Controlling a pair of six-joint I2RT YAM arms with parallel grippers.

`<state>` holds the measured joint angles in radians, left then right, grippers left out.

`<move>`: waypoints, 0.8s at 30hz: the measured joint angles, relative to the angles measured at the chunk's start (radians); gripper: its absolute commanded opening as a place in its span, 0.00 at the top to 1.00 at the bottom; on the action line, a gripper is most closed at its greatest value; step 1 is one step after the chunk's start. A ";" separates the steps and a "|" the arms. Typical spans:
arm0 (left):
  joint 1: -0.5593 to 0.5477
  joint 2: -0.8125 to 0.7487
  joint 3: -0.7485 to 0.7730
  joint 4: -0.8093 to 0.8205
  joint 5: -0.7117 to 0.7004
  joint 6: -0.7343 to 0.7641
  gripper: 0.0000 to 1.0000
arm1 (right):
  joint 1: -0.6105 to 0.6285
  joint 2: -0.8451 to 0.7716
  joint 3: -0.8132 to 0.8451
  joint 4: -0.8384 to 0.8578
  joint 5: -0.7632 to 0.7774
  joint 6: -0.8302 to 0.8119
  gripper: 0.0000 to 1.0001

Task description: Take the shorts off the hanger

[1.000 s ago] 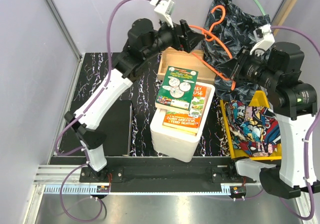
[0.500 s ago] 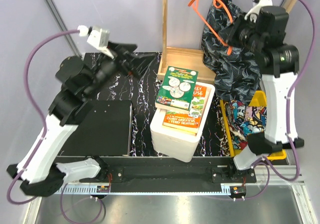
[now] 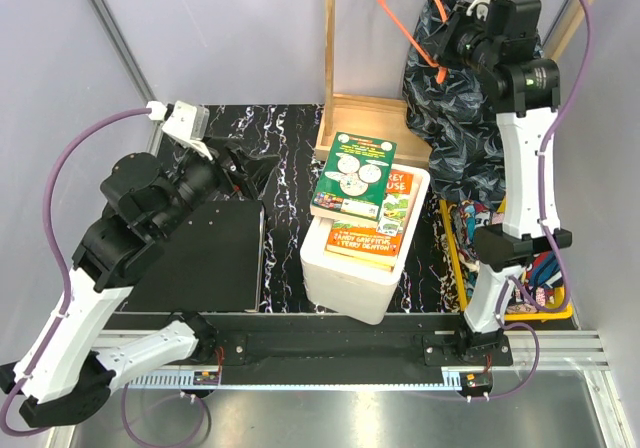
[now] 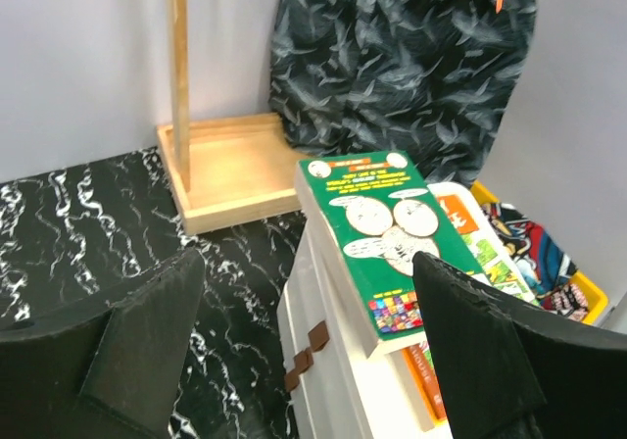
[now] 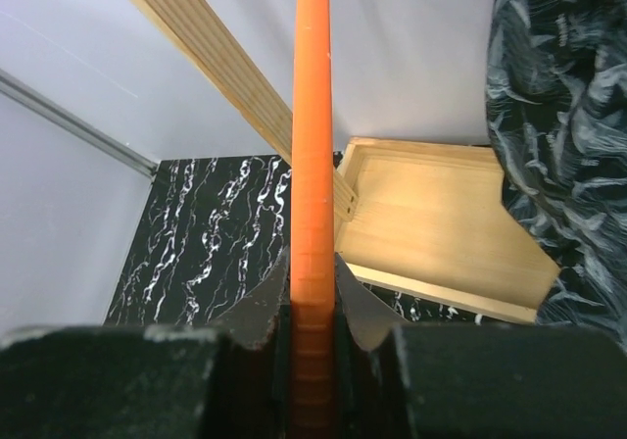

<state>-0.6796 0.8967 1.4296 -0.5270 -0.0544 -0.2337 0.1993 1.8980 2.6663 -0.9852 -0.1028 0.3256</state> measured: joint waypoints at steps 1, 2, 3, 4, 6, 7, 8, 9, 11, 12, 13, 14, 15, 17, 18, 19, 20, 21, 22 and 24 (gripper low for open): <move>0.000 0.002 0.006 -0.014 -0.005 0.002 0.10 | 0.000 0.013 0.005 0.003 -0.008 0.002 1.00; 0.000 0.007 0.014 -0.026 -0.009 0.003 0.10 | 0.000 0.028 0.010 0.009 -0.020 0.004 1.00; 0.000 0.011 0.023 -0.034 -0.013 0.006 0.10 | 0.000 0.040 0.013 0.017 -0.026 0.006 1.00; 0.000 0.015 0.032 -0.044 -0.016 0.008 0.10 | 0.000 0.056 0.023 0.027 -0.036 0.008 1.00; 0.000 0.018 0.044 -0.060 -0.024 0.010 0.10 | 0.000 0.083 0.033 0.053 -0.054 0.012 1.00; 0.000 0.018 0.050 -0.067 -0.027 0.011 0.09 | 0.000 0.093 0.034 0.063 -0.063 0.013 1.00; 0.000 0.018 0.054 -0.074 -0.029 0.013 0.10 | 0.000 0.100 0.034 0.074 -0.071 0.014 1.00; 0.000 0.018 0.057 -0.077 -0.031 0.013 0.10 | 0.000 0.107 0.034 0.081 -0.075 0.015 1.00; 0.000 0.019 0.064 -0.085 -0.033 0.014 0.10 | 0.001 0.117 0.034 0.092 -0.074 0.015 1.00; 0.000 0.020 0.067 -0.088 -0.034 0.014 0.10 | 0.002 0.121 0.034 0.087 -0.075 0.013 1.00; 0.000 0.022 0.070 -0.091 -0.034 0.013 0.10 | 0.003 0.124 0.034 0.081 -0.075 0.011 1.00; 0.000 0.024 0.071 -0.093 -0.035 0.013 0.10 | 0.007 0.130 0.034 0.082 -0.074 0.008 1.00; 0.000 0.026 0.072 -0.095 -0.035 0.013 0.11 | 0.011 0.137 0.034 0.084 -0.072 0.006 1.00; 0.000 0.034 0.076 -0.101 -0.036 0.012 0.11 | 0.023 0.150 0.039 0.093 -0.071 -0.002 0.96; 0.000 0.036 0.076 -0.103 -0.036 0.009 0.11 | 0.031 0.156 0.039 0.099 -0.071 -0.006 0.88; 0.000 0.040 0.076 -0.105 -0.036 0.007 0.12 | 0.041 0.159 0.039 0.104 -0.069 -0.009 0.72; 0.000 0.043 0.076 -0.108 -0.036 0.003 0.12 | 0.053 0.162 0.039 0.106 -0.065 -0.012 0.63; 0.000 0.048 0.076 -0.109 -0.036 -0.001 0.12 | 0.065 0.163 0.039 0.108 -0.063 -0.015 0.55; 0.000 0.053 0.076 -0.109 -0.036 -0.003 0.12 | 0.078 0.163 0.035 0.100 -0.063 -0.016 0.41; 0.000 0.059 0.076 -0.109 -0.036 -0.008 0.12 | 0.104 0.158 0.013 0.097 -0.065 -0.010 0.30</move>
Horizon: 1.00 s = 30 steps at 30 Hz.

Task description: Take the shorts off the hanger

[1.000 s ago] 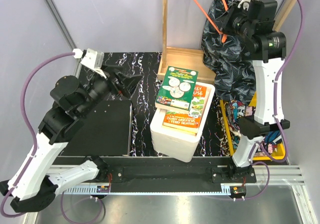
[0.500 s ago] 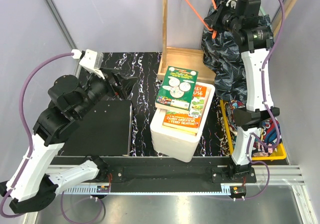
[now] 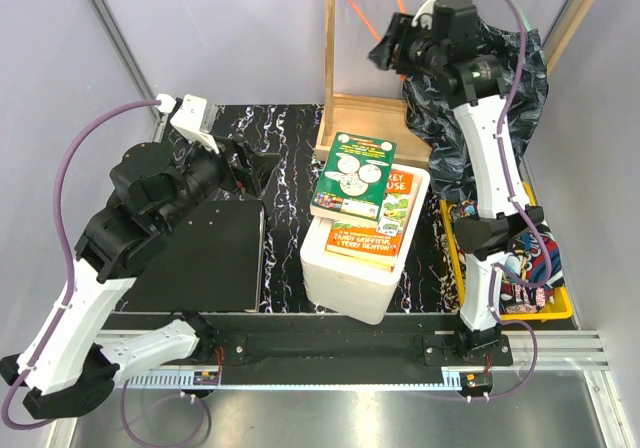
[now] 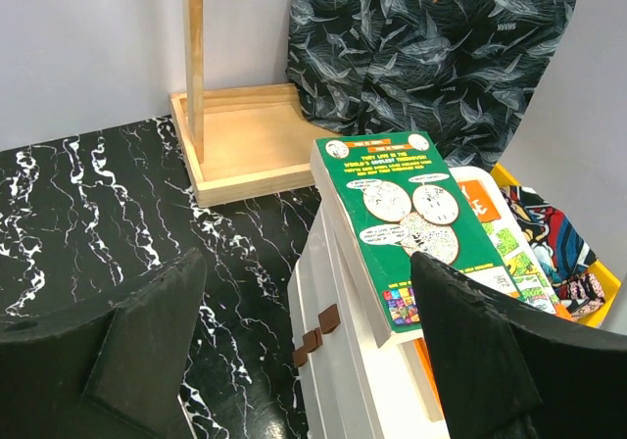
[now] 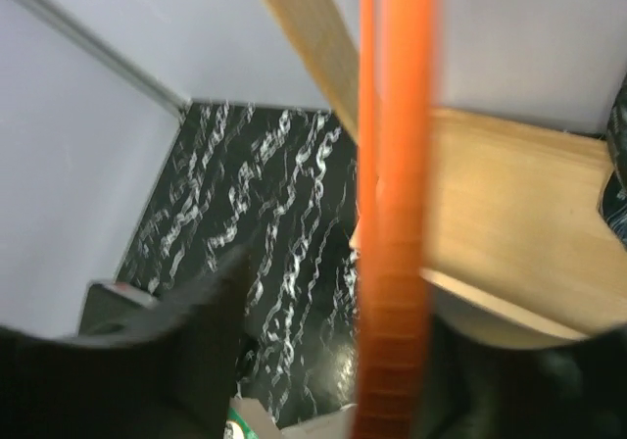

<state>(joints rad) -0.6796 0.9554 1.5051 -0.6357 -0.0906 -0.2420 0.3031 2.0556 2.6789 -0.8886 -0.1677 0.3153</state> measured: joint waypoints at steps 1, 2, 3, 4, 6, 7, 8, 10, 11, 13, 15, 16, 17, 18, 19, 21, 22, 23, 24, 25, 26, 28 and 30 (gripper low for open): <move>0.000 0.000 0.000 0.001 0.000 -0.002 0.12 | 0.014 -0.004 -0.024 -0.005 -0.002 -0.007 0.20; 0.000 0.000 -0.001 0.002 0.000 -0.002 0.12 | 0.022 -0.010 -0.041 -0.010 -0.002 -0.002 0.16; 0.000 0.000 -0.002 0.002 -0.001 -0.002 0.12 | 0.030 -0.018 -0.068 -0.022 0.002 -0.001 0.10; 0.000 0.000 -0.002 0.002 -0.001 -0.002 0.12 | 0.034 -0.026 -0.089 -0.037 0.006 -0.002 0.06; 0.000 0.000 -0.002 0.003 -0.002 -0.003 0.12 | 0.035 -0.046 -0.121 -0.060 0.037 -0.001 0.00; 0.000 0.000 -0.002 0.003 -0.001 -0.003 0.12 | 0.034 -0.060 -0.133 -0.073 0.057 0.000 0.00; 0.000 0.000 -0.002 0.003 -0.001 -0.003 0.12 | 0.034 -0.077 -0.146 -0.082 0.083 -0.001 0.00; 0.000 -0.001 -0.003 0.003 0.000 -0.003 0.12 | 0.031 -0.124 -0.174 -0.094 0.135 -0.001 0.00; 0.000 -0.001 -0.003 0.003 0.000 -0.003 0.12 | 0.031 -0.156 -0.193 -0.096 0.164 0.000 0.00; 0.000 -0.005 -0.010 0.006 0.001 -0.002 0.12 | 0.030 -0.226 -0.228 -0.099 0.216 0.003 0.00; 0.000 -0.011 -0.016 0.010 0.004 -0.002 0.12 | 0.029 -0.295 -0.243 -0.101 0.274 0.006 0.00; 0.000 -0.017 -0.023 0.010 0.006 -0.002 0.12 | 0.029 -0.327 -0.245 -0.100 0.304 0.005 0.00; 0.000 -0.024 -0.031 0.009 0.007 -0.002 0.12 | 0.028 -0.355 -0.245 -0.099 0.339 0.003 0.00; 0.000 -0.030 -0.038 0.010 0.008 -0.002 0.12 | 0.025 -0.376 -0.244 -0.098 0.369 0.002 0.00; 0.000 -0.038 -0.045 0.009 0.008 -0.001 0.12 | 0.021 -0.396 -0.240 -0.097 0.405 0.000 0.00; 0.000 -0.054 -0.060 0.010 0.008 0.000 0.11 | 0.000 -0.418 -0.213 -0.094 0.473 -0.003 0.00; 0.000 -0.063 -0.065 0.008 0.008 0.002 0.11 | -0.012 -0.422 -0.204 -0.092 0.493 -0.003 0.00; 0.000 -0.074 -0.074 0.010 0.008 0.004 0.11 | -0.033 -0.422 -0.187 -0.090 0.519 -0.005 0.00; 0.000 -0.090 -0.084 0.009 0.008 0.007 0.10 | -0.049 -0.418 -0.174 -0.086 0.534 -0.006 0.00; 0.000 -0.103 -0.090 0.008 0.008 0.009 0.10 | -0.070 -0.411 -0.160 -0.084 0.551 -0.009 0.00; 0.000 -0.113 -0.093 0.008 0.007 0.010 0.10 | -0.094 -0.401 -0.141 -0.081 0.565 -0.015 0.00; 0.000 -0.132 -0.095 0.007 0.008 0.015 0.10 | -0.144 -0.381 -0.124 -0.072 0.572 -0.024 0.00; 0.000 -0.149 -0.095 0.007 0.008 0.019 0.10 | -0.208 -0.367 -0.130 -0.060 0.568 -0.031 0.00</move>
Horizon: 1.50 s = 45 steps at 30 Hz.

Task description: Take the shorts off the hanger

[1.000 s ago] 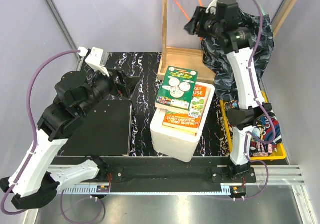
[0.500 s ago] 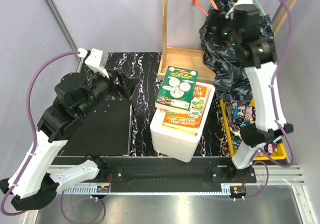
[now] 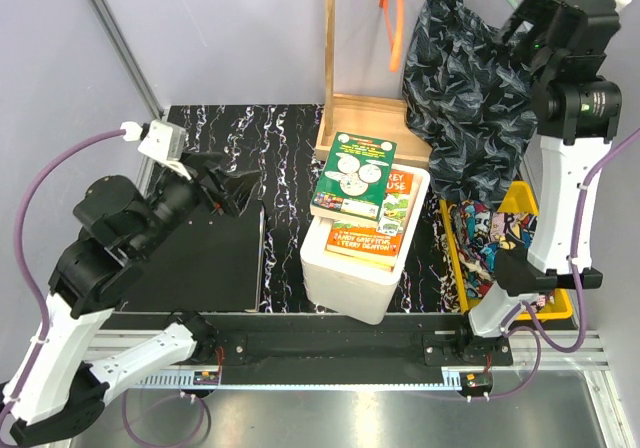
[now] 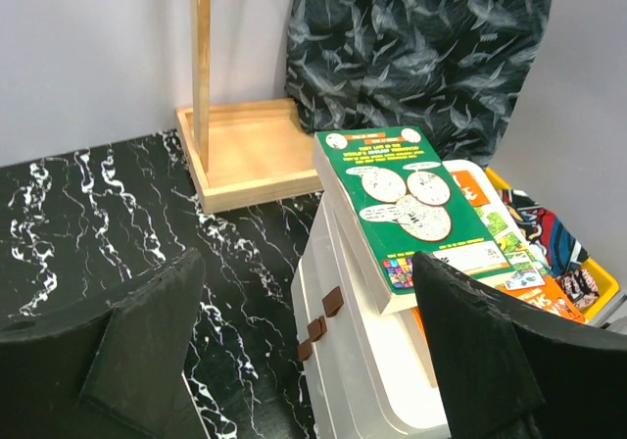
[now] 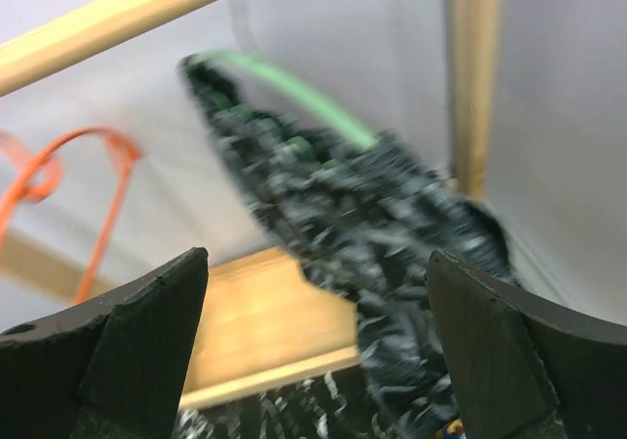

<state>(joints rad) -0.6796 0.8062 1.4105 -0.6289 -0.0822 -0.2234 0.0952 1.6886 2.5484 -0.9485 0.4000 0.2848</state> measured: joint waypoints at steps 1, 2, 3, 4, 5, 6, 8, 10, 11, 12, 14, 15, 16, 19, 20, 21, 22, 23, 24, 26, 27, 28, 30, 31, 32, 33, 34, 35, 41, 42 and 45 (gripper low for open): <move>0.000 -0.009 0.000 0.001 0.001 0.003 0.09 | -0.026 0.005 -0.010 0.011 -0.004 -0.002 0.00; 0.000 -0.016 0.000 0.001 0.004 0.006 0.09 | -0.061 0.007 -0.035 0.033 -0.016 -0.008 0.00; 0.000 -0.021 0.000 0.002 0.006 0.006 0.09 | -0.090 0.007 -0.066 0.058 -0.028 -0.024 0.00; 0.000 -0.026 0.000 0.002 0.008 0.007 0.09 | -0.116 0.007 -0.109 0.097 -0.040 -0.044 0.00; 0.000 -0.028 -0.003 0.002 0.011 0.008 0.09 | -0.129 0.007 -0.136 0.121 -0.051 -0.058 0.00; 0.000 -0.032 -0.006 0.002 0.013 0.010 0.09 | -0.138 0.008 -0.167 0.149 -0.066 -0.073 0.00; 0.000 -0.035 -0.013 -0.001 0.018 0.013 0.08 | -0.158 0.013 -0.222 0.200 -0.119 -0.096 0.00; 0.000 -0.035 -0.014 -0.007 0.020 0.015 0.08 | -0.175 0.018 -0.262 0.238 -0.184 -0.111 0.00; 0.000 -0.036 -0.014 -0.009 0.021 0.017 0.07 | -0.187 0.022 -0.280 0.259 -0.223 -0.121 0.00; 0.000 -0.039 -0.014 -0.010 0.021 0.018 0.07 | -0.196 0.027 -0.293 0.276 -0.251 -0.132 0.00; 0.000 -0.044 -0.014 -0.017 0.021 0.023 0.07 | -0.208 0.031 -0.317 0.302 -0.290 -0.149 0.01; 0.000 -0.048 -0.014 -0.022 0.020 0.026 0.07 | -0.212 0.031 -0.336 0.317 -0.306 -0.156 0.05; 0.000 -0.052 -0.014 -0.029 0.020 0.029 0.06 | -0.215 0.031 -0.353 0.332 -0.325 -0.162 0.08; 0.000 -0.060 -0.014 -0.035 0.019 0.036 0.06 | -0.221 0.031 -0.389 0.355 -0.391 -0.182 0.19; 0.000 -0.060 -0.014 -0.036 0.019 0.037 0.06 | -0.222 0.031 -0.395 0.357 -0.417 -0.185 0.22; 0.000 -0.059 -0.014 -0.036 0.019 0.039 0.06 | -0.222 0.031 -0.401 0.362 -0.448 -0.184 0.24; 0.000 -0.058 -0.013 -0.037 0.019 0.040 0.06 | -0.223 0.031 -0.407 0.364 -0.478 -0.183 0.27; 0.000 -0.056 -0.012 -0.041 0.019 0.041 0.06 | -0.222 0.031 -0.412 0.369 -0.502 -0.179 0.29; 0.000 -0.054 -0.011 -0.045 0.019 0.042 0.05 | -0.222 0.031 -0.421 0.378 -0.530 -0.174 0.32; 0.000 -0.047 -0.007 -0.055 0.019 0.043 0.05 | -0.222 0.025 -0.444 0.390 -0.583 -0.158 0.40; 0.000 -0.043 -0.004 -0.059 0.019 0.043 0.05 | -0.222 0.021 -0.458 0.396 -0.607 -0.151 0.45; 0.000 -0.038 -0.002 -0.059 0.019 0.043 0.05 | -0.222 0.017 -0.471 0.399 -0.629 -0.143 0.49; 0.000 -0.027 0.003 -0.061 0.019 0.043 0.05 | -0.222 0.010 -0.491 0.405 -0.659 -0.127 0.56; 0.000 -0.019 0.007 -0.062 0.020 0.043 0.05 | -0.222 0.007 -0.500 0.409 -0.674 -0.117 0.58; 0.000 -0.011 0.011 -0.063 0.021 0.043 0.05 | -0.222 0.005 -0.507 0.413 -0.684 -0.106 0.60; 0.000 -0.001 0.016 -0.065 0.023 0.043 0.05 | -0.222 0.003 -0.515 0.424 -0.700 -0.094 0.63; 0.000 0.010 0.023 -0.067 0.026 0.043 0.05 | -0.222 0.003 -0.519 0.433 -0.712 -0.080 0.66; 0.000 0.018 0.029 -0.068 0.027 0.043 0.05 | -0.222 0.003 -0.521 0.441 -0.727 -0.063 0.69; 0.000 0.074 0.069 -0.068 0.048 0.042 0.05 | -0.222 0.011 -0.495 0.454 -0.823 0.043 0.99; 0.000 0.081 0.074 -0.068 0.051 0.042 0.05 | -0.222 0.014 -0.487 0.451 -0.835 0.058 1.00; 0.000 0.092 0.076 -0.068 0.066 0.042 0.05 | -0.220 0.018 -0.469 0.439 -0.850 0.102 1.00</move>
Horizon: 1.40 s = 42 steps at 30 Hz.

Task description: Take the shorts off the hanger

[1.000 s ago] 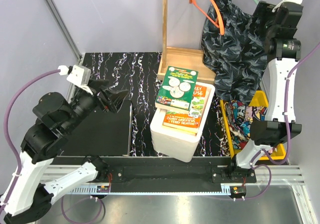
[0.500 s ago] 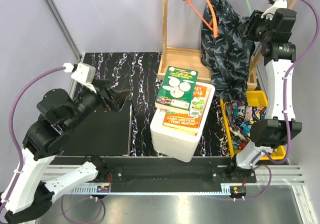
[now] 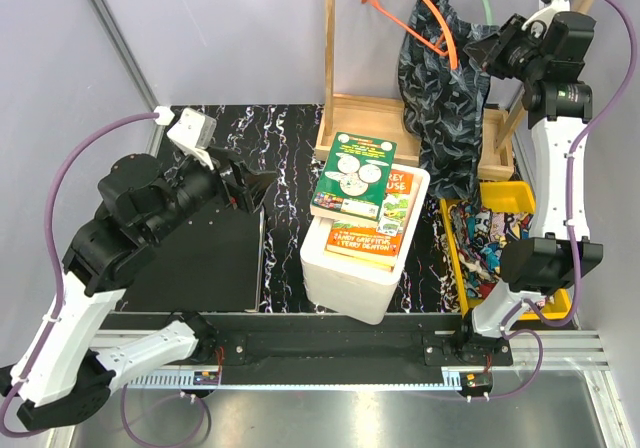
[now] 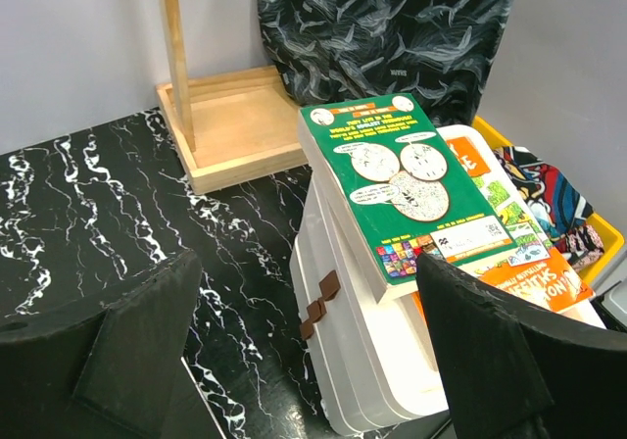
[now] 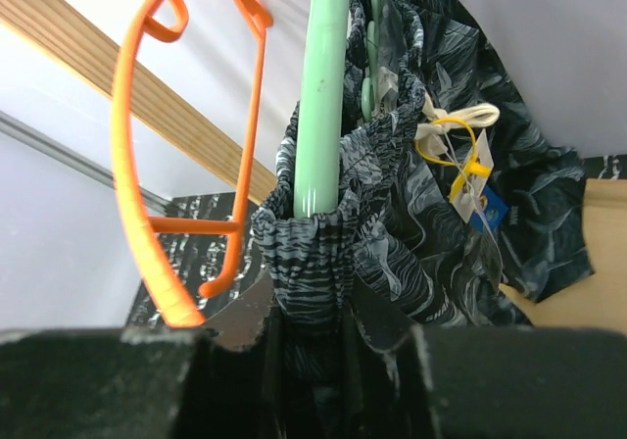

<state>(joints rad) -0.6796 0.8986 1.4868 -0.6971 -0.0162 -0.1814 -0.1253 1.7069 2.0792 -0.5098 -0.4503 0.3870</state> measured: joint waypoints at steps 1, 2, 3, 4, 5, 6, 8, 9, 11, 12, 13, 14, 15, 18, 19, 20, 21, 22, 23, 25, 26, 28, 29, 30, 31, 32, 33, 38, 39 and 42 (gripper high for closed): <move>0.000 0.002 0.000 -0.001 0.005 0.000 0.05 | 0.000 0.000 0.006 -0.007 0.000 0.011 1.00; 0.000 0.003 0.000 -0.001 0.008 0.000 0.05 | 0.000 0.000 0.010 -0.010 0.000 0.021 1.00; 0.000 0.004 0.000 -0.002 0.010 -0.001 0.05 | 0.000 0.000 0.016 -0.012 0.000 0.029 1.00; 0.000 0.005 0.001 -0.002 0.012 -0.003 0.05 | 0.000 0.000 0.023 -0.013 0.000 0.036 1.00; 0.000 0.006 0.002 -0.002 0.013 -0.004 0.05 | 0.000 0.000 0.027 -0.014 0.002 0.040 1.00; 0.000 0.006 0.003 -0.002 0.014 -0.006 0.05 | 0.000 -0.002 0.033 -0.015 0.006 0.045 1.00; 0.000 0.007 0.003 -0.001 0.016 -0.009 0.05 | 0.000 -0.008 0.041 -0.016 0.023 0.050 1.00; 0.000 0.007 0.003 -0.002 0.016 -0.010 0.05 | 0.000 -0.015 0.042 -0.016 0.039 0.054 1.00; 0.000 0.007 0.003 -0.001 0.017 -0.010 0.05 | 0.000 -0.031 0.043 -0.019 0.061 0.056 1.00; 0.000 0.007 0.003 -0.001 0.017 -0.010 0.05 | 0.000 -0.041 0.043 -0.021 0.076 0.057 1.00; 0.000 0.007 0.003 0.000 0.017 -0.010 0.05 | 0.000 -0.052 0.043 -0.025 0.090 0.057 1.00; 0.000 0.007 0.003 0.000 0.017 -0.010 0.05 | 0.000 -0.065 0.043 -0.031 0.101 0.058 1.00; 0.000 0.007 0.003 0.002 0.018 -0.010 0.05 | 0.000 -0.079 0.043 -0.040 0.111 0.059 1.00; 0.000 0.007 0.003 0.011 0.023 -0.011 0.05 | 0.000 -0.117 0.042 -0.082 0.121 0.063 1.00; 0.000 0.008 0.003 0.016 0.028 -0.011 0.05 | 0.000 -0.132 0.035 -0.093 0.121 0.063 1.00; 0.000 0.009 0.003 0.023 0.036 -0.013 0.05 | 0.000 -0.157 0.014 -0.098 0.123 0.064 1.00; 0.000 0.013 0.003 0.031 0.046 -0.016 0.05 | 0.000 -0.187 -0.017 -0.102 0.125 0.064 1.00; 0.000 0.014 0.003 0.043 0.058 -0.021 0.05 | 0.000 -0.220 -0.050 -0.109 0.126 0.064 1.00; 0.000 0.018 0.003 0.059 0.077 -0.026 0.05 | 0.000 -0.256 -0.084 -0.120 0.127 0.064 1.00; 0.000 0.031 0.003 0.097 0.121 -0.040 0.07 | 0.000 -0.325 -0.146 -0.151 0.126 0.063 1.00; 0.000 0.040 0.002 0.122 0.150 -0.051 0.08 | 0.000 -0.355 -0.169 -0.173 0.125 0.063 1.00; 0.000 0.063 -0.002 0.196 0.213 -0.082 0.10 | 0.000 -0.407 -0.204 -0.211 0.124 0.062 1.00; 0.000 0.074 -0.003 0.230 0.240 -0.094 0.10 | 0.000 -0.433 -0.221 -0.228 0.125 0.062 1.00; 0.000 0.095 -0.005 0.286 0.283 -0.126 0.11 | 0.000 -0.460 -0.241 -0.243 0.126 0.063 1.00; 0.000 0.113 -0.005 0.328 0.309 -0.148 0.13 | 0.002 -0.485 -0.261 -0.254 0.127 0.063 1.00; 0.000 0.141 -0.006 0.389 0.339 -0.178 0.14 | 0.006 -0.505 -0.276 -0.263 0.129 0.063 1.00; -0.001 0.172 -0.002 0.448 0.362 -0.217 0.15 | 0.015 -0.530 -0.294 -0.277 0.137 0.063 1.00; -0.033 0.457 0.199 0.663 0.433 -0.363 0.18 | 0.081 -0.591 -0.305 -0.349 0.174 0.054 1.00; -0.042 0.510 0.247 0.691 0.440 -0.382 0.19 | 0.096 -0.600 -0.305 -0.358 0.182 0.047 1.00; -0.069 0.703 0.418 0.801 0.464 -0.470 0.19 | 0.114 -0.622 -0.305 -0.376 0.208 0.028 1.00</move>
<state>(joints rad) -0.7490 1.6020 1.9045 0.1040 0.4477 -0.6514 -0.0109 1.0847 1.7744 -0.8856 -0.2428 0.4152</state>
